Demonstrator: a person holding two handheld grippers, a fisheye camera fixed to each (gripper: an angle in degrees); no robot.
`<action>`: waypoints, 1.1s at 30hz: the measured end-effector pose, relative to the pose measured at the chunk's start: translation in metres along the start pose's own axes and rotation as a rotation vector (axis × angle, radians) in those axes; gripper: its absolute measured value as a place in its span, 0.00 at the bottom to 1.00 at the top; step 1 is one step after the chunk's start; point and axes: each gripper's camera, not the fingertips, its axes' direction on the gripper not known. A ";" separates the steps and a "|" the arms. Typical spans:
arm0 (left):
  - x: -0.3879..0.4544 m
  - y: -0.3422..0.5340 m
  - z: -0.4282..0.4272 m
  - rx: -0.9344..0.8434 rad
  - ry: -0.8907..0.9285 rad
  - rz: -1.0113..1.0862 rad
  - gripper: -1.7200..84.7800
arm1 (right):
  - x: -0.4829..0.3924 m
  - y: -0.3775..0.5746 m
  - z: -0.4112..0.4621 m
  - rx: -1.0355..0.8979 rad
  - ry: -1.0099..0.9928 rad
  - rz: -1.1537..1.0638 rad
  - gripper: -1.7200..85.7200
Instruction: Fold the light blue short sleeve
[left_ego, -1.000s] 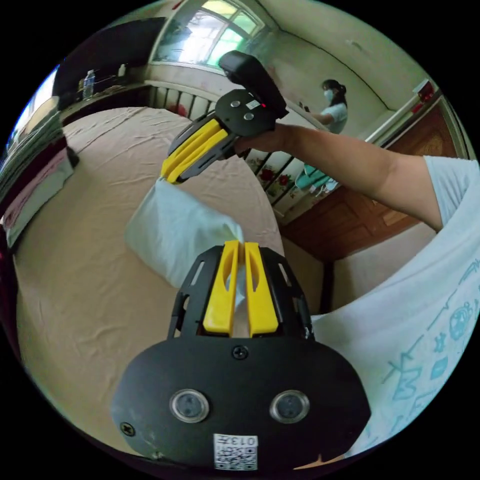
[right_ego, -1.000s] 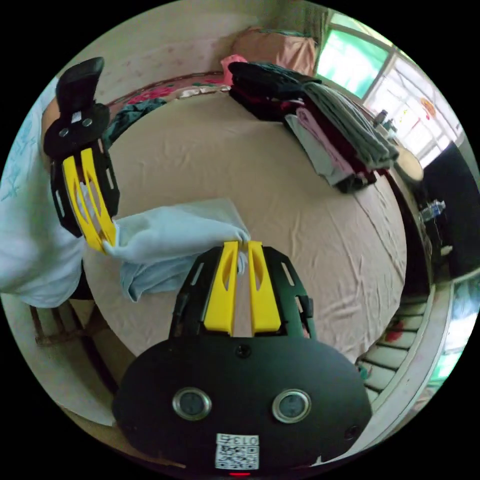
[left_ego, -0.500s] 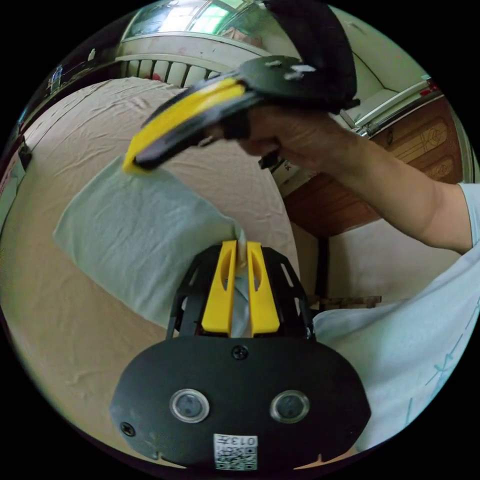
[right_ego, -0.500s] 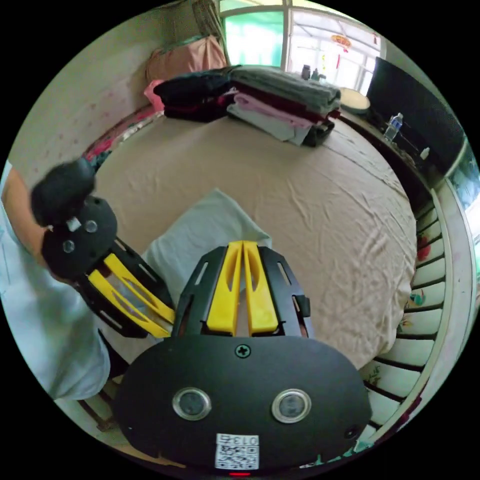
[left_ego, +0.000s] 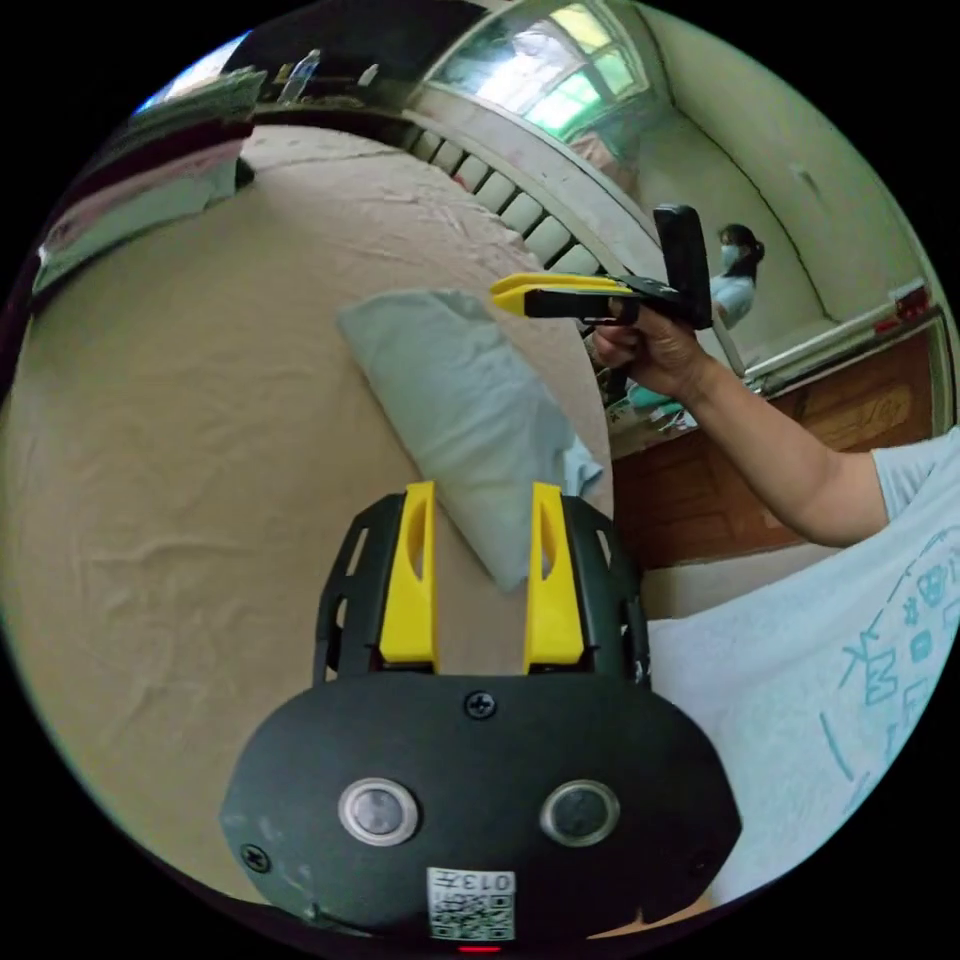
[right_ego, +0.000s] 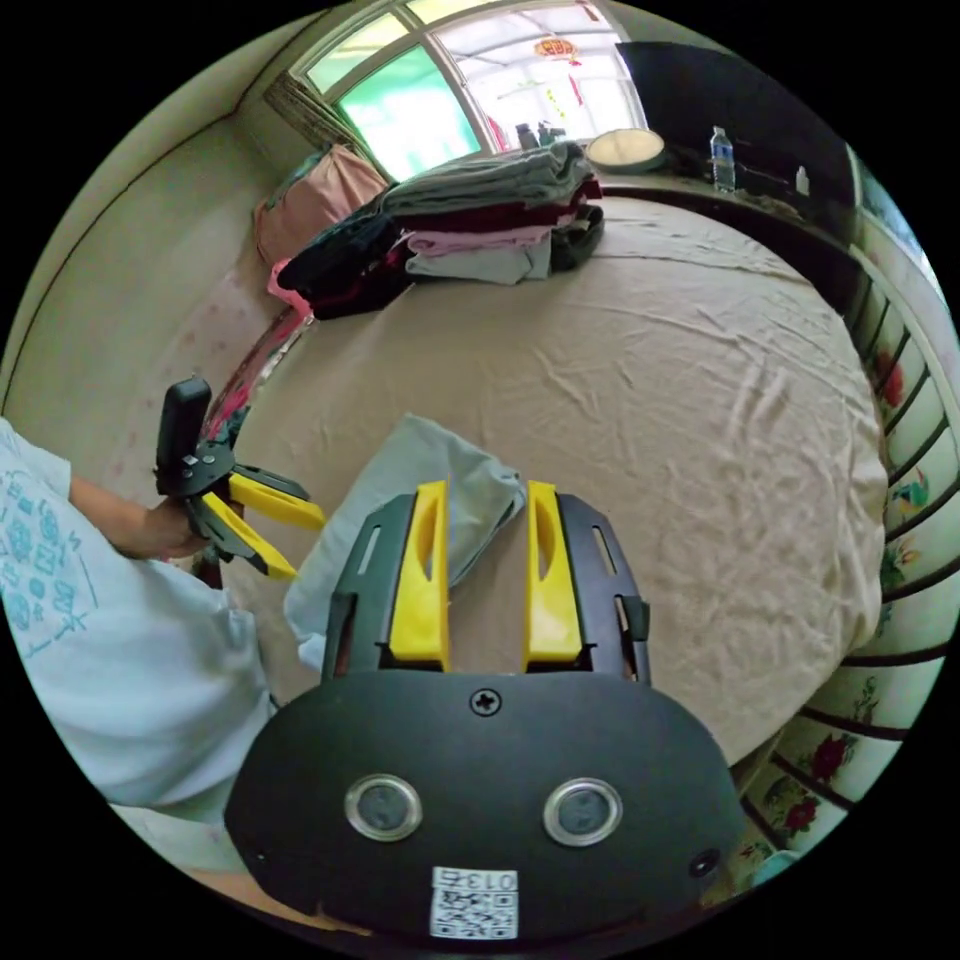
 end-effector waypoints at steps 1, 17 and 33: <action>-0.005 -0.005 0.000 0.000 0.015 -0.016 0.18 | 0.005 -0.003 0.006 -0.033 -0.017 0.001 0.16; -0.045 -0.078 -0.056 -0.071 -0.008 -0.058 0.20 | 0.027 -0.035 0.020 -0.079 -0.089 0.037 0.12; -0.102 -0.149 -0.209 0.047 0.133 -0.091 0.09 | -0.040 -0.112 -0.021 0.150 0.069 -0.044 0.08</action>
